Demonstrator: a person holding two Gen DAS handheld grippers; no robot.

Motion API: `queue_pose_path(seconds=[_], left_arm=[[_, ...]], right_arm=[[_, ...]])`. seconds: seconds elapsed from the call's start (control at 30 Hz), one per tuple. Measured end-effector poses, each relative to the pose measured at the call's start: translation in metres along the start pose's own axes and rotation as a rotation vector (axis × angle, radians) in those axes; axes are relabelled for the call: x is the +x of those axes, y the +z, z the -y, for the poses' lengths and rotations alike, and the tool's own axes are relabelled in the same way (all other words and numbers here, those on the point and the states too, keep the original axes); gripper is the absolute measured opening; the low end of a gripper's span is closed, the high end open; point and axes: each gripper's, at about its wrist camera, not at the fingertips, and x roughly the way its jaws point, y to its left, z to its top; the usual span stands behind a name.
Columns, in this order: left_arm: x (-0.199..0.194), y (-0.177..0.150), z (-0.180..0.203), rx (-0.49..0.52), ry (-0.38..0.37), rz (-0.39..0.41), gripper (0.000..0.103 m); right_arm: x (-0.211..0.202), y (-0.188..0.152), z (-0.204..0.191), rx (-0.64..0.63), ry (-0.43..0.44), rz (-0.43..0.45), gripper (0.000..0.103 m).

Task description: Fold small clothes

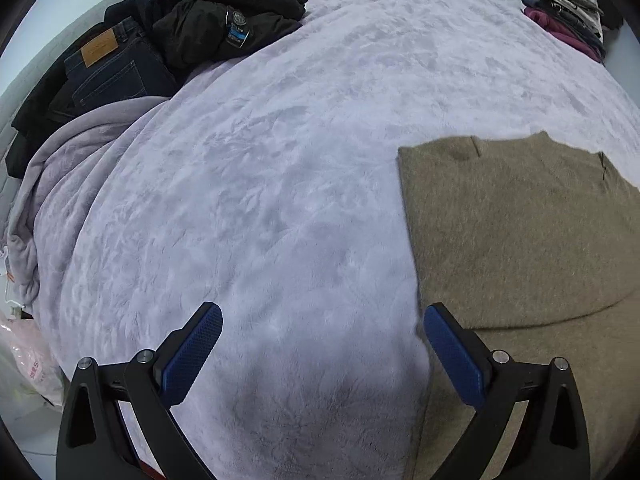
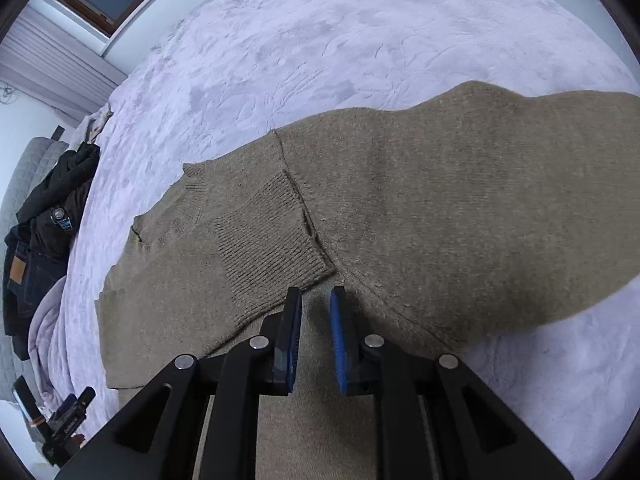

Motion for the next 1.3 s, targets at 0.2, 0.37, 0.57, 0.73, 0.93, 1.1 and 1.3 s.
queue_pose_path(seconds=[0.2, 0.37, 0.57, 0.73, 0.93, 1.1, 1.3], left_arm=[[0.03, 0.045, 0.044, 0.008, -0.026, 0.034, 0.102], [0.072, 0.041, 0.054, 0.044, 0.063, -0.038, 0.102], [0.052, 0.034, 0.035, 0.047, 0.043, -0.047, 0.102], [0.013, 0.025, 0.055, 0.103, -0.033, -0.028, 0.102], [-0.023, 0.001, 0.121, 0.229, -0.171, -0.054, 0.102], [-0.045, -0.014, 0.186, 0.326, -0.264, -0.055, 0.102], [-0.057, -0.019, 0.251, 0.389, -0.33, -0.057, 0.102]], right_arm=[[0.003, 0.009, -0.044, -0.147, 0.06, 0.051, 0.026], [0.045, 0.008, -0.061, -0.18, 0.005, -0.04, 0.025], [0.033, -0.001, -0.03, -0.134, 0.07, -0.051, 0.023], [0.014, -0.006, -0.004, -0.007, 0.181, -0.09, 0.025], [-0.01, -0.027, 0.035, 0.104, 0.203, -0.122, 0.026], [-0.032, -0.044, 0.076, 0.193, 0.22, -0.101, 0.026], [-0.05, -0.045, 0.118, 0.287, 0.28, -0.066, 0.08]])
